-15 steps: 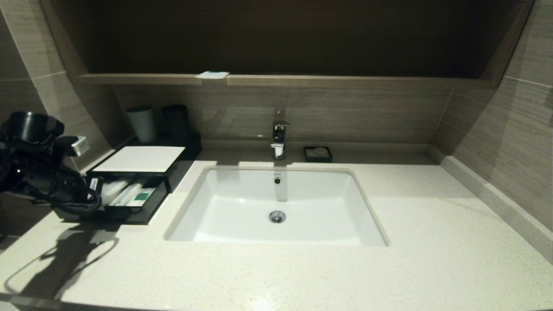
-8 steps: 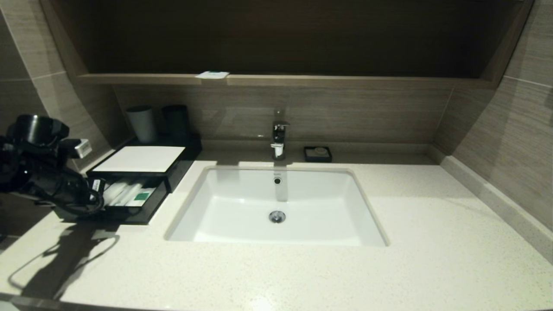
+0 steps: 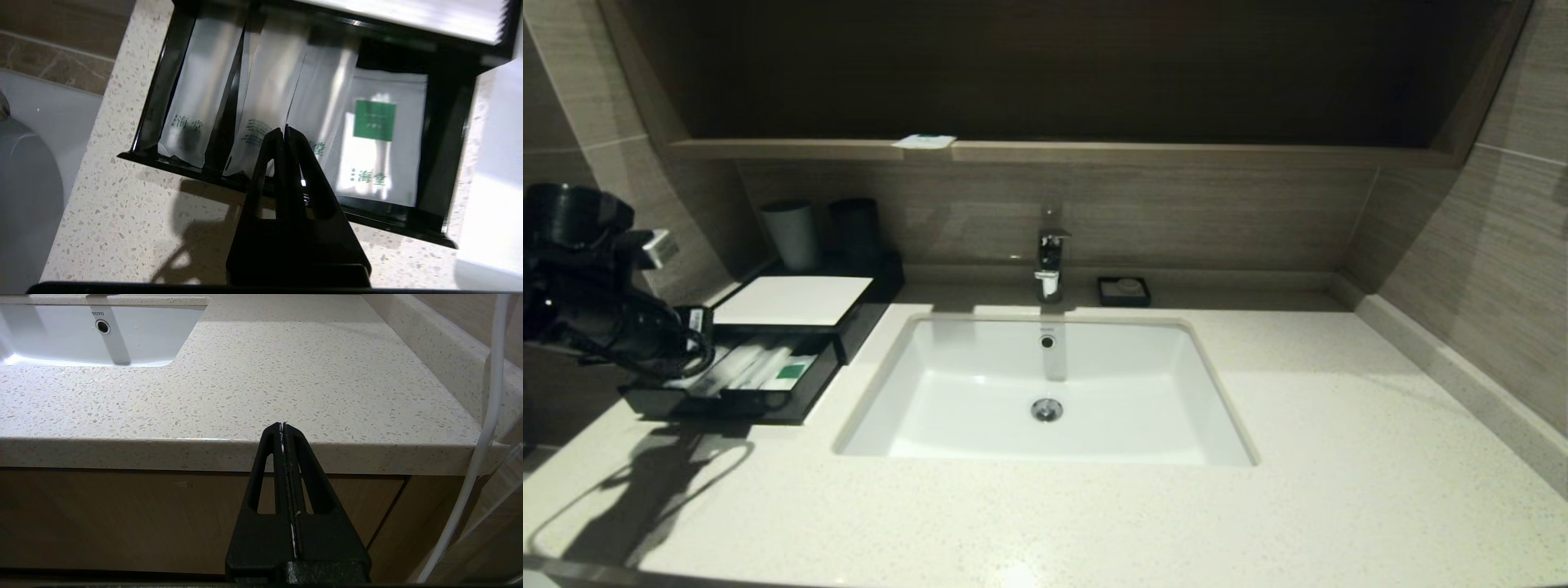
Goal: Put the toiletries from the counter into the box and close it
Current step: Place the bathroom toiletry into the drawer, then pick up the bathroom toiletry
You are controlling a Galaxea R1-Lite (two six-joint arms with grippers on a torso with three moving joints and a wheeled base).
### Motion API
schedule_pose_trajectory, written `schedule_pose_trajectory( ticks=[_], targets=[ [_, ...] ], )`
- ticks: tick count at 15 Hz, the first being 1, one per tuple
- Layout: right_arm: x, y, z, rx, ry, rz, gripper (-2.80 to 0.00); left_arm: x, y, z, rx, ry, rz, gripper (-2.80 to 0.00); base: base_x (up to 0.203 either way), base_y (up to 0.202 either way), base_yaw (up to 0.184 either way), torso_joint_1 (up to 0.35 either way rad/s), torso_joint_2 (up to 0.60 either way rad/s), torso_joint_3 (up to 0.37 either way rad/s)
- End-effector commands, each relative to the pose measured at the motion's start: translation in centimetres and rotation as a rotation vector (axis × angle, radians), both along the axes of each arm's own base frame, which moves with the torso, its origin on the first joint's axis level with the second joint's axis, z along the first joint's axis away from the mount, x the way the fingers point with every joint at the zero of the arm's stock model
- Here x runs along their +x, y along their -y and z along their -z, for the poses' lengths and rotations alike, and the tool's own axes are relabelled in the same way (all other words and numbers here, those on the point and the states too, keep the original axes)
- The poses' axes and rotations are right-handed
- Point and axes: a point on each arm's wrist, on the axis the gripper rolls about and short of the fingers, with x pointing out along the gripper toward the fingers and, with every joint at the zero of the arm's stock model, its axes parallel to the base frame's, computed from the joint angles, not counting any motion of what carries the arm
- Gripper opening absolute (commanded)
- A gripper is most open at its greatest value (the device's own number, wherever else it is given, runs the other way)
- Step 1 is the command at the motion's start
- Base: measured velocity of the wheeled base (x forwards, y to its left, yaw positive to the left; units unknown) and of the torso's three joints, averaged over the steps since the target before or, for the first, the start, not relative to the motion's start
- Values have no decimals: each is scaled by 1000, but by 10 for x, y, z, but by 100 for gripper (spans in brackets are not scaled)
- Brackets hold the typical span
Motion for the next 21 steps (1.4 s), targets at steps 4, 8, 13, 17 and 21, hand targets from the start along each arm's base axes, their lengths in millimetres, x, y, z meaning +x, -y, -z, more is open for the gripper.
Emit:
schedule_pose_trajectory(
  ticks=[4,8,13,17,21],
  targets=[
    [0,0,0,-1,1,0,-280,-15,15,-46,-63,180,67,-280,0,0,0,0,0,0],
    [0,0,0,-1,0,0,-280,-12,40,-69,-146,376,216,-280,0,0,0,0,0,0],
    [0,0,0,-1,2,0,-280,8,75,-89,-366,529,416,-280,0,0,0,0,0,0],
    [0,0,0,-1,1,0,-280,24,91,-93,-399,543,470,-280,0,0,0,0,0,0],
    [0,0,0,-1,1,0,-280,25,109,-107,-439,579,538,-280,0,0,0,0,0,0]
  ],
)
